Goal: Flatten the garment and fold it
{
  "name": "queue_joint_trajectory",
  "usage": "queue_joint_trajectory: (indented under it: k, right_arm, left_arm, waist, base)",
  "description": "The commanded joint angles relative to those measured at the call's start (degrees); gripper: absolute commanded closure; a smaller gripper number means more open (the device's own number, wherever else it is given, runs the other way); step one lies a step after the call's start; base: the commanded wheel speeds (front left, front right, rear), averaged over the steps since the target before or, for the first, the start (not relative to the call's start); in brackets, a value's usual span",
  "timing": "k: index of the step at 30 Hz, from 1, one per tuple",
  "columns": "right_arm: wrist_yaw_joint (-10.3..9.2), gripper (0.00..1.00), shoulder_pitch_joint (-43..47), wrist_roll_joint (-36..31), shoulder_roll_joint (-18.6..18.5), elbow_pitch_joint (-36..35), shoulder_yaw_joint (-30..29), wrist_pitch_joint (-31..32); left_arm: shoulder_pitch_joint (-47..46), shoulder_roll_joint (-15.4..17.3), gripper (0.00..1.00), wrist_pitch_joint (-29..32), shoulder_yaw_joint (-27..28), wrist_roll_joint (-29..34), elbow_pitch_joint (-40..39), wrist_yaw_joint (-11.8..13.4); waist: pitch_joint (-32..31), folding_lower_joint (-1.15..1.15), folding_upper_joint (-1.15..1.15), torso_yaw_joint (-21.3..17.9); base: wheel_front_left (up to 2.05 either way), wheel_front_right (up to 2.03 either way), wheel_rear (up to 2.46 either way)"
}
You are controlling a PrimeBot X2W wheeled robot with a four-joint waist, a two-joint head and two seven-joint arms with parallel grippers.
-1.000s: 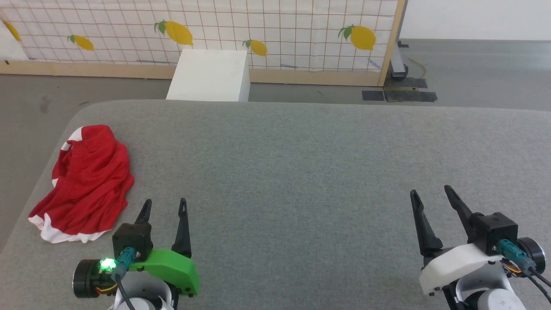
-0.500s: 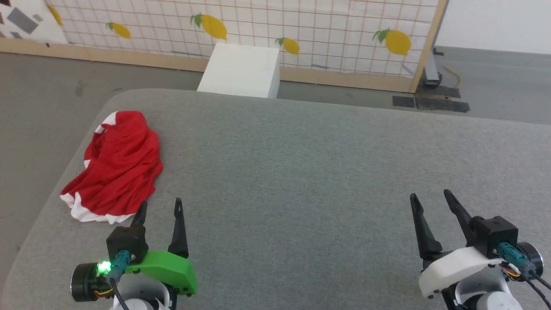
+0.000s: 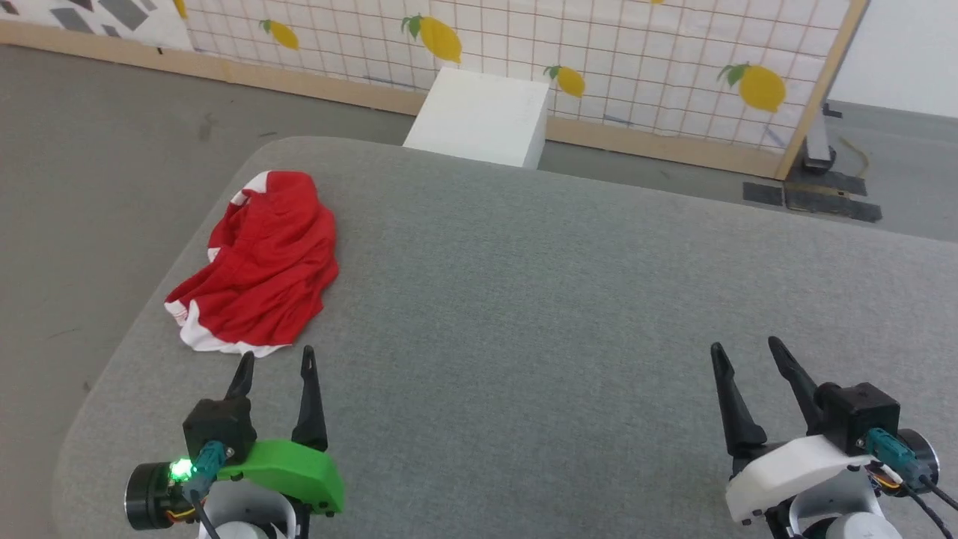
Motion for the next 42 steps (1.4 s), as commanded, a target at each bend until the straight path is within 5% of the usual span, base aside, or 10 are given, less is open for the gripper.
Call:
queue_joint_trajectory:
  k: [1,42]
  right_arm:
    - [-0.04,0.0,1.01,0.64,0.01,0.32,-0.02,-0.48]
    - [-0.06,0.0,2.9,3.35,0.02,0.95,-0.96,-0.38]
  left_arm:
    - [0.8,0.32,0.0,-0.51,-0.12,-0.84,0.26,0.39]
    - [1.15,1.79,0.0,-4.64,-2.94,-5.4,3.58,3.63]
  waist:
    - [0.15,0.0,0.0,0.91]
    - [-0.33,0.0,0.0,12.46]
  base:
    - [0.0,0.0,0.0]
    - [0.0,0.0,0.0]
